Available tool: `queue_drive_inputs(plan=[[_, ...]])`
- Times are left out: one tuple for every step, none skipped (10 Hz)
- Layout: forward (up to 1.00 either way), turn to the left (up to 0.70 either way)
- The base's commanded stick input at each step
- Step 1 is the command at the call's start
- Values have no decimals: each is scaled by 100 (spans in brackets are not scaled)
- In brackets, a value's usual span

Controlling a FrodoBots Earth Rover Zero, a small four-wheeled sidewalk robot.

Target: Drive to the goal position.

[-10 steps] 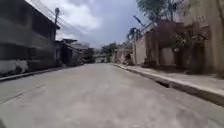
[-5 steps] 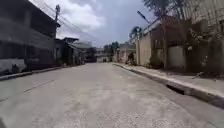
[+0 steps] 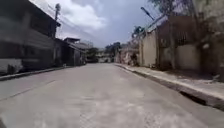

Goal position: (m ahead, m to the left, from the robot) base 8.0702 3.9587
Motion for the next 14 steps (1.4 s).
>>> queue_drive_inputs(plan=[[100, 0], [100, 0], [100, 0], [100, 0], [100, 0], [100, 0], [100, 0], [100, 0], [100, 0], [100, 0], [100, 0], [100, 0], [100, 0], [100, 0]])
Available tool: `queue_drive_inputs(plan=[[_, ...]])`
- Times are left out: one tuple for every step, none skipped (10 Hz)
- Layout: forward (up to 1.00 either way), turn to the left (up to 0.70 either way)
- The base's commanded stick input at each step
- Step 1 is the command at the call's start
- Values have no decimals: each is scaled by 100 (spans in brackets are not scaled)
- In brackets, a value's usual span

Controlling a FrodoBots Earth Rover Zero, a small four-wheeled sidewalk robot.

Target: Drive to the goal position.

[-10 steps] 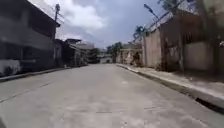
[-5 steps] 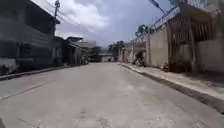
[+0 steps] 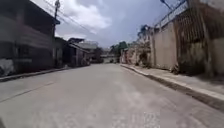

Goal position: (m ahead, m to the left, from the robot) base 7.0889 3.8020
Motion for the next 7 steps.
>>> queue_drive_inputs(plan=[[100, 0], [100, 0], [100, 0], [100, 0], [100, 0], [100, 0], [100, 0]])
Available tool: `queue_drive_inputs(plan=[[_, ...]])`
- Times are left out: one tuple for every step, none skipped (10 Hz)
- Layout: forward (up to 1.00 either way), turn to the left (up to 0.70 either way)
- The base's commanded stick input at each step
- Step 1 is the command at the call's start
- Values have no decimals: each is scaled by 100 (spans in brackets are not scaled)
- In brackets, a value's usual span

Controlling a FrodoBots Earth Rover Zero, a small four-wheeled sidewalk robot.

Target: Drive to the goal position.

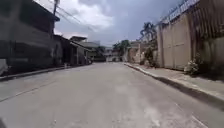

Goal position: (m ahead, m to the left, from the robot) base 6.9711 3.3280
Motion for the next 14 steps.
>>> queue_drive_inputs(plan=[[100, 0], [100, 0], [100, 0], [100, 0], [100, 0], [100, 0], [100, 0], [100, 0], [100, 0], [100, 0], [100, 0], [100, 0], [100, 0], [100, 0]])
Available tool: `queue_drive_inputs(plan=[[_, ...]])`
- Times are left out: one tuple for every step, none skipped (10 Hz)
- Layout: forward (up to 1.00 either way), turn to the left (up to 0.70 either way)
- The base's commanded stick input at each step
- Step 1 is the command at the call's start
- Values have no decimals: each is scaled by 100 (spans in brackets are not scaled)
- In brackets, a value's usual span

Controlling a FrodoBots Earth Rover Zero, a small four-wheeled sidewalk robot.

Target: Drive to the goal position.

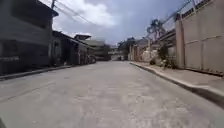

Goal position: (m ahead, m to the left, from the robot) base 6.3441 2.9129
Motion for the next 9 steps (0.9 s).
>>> queue_drive_inputs(plan=[[100, 0], [100, 0], [100, 0], [100, 0], [100, 0], [100, 0], [100, 0], [100, 0], [100, 0]])
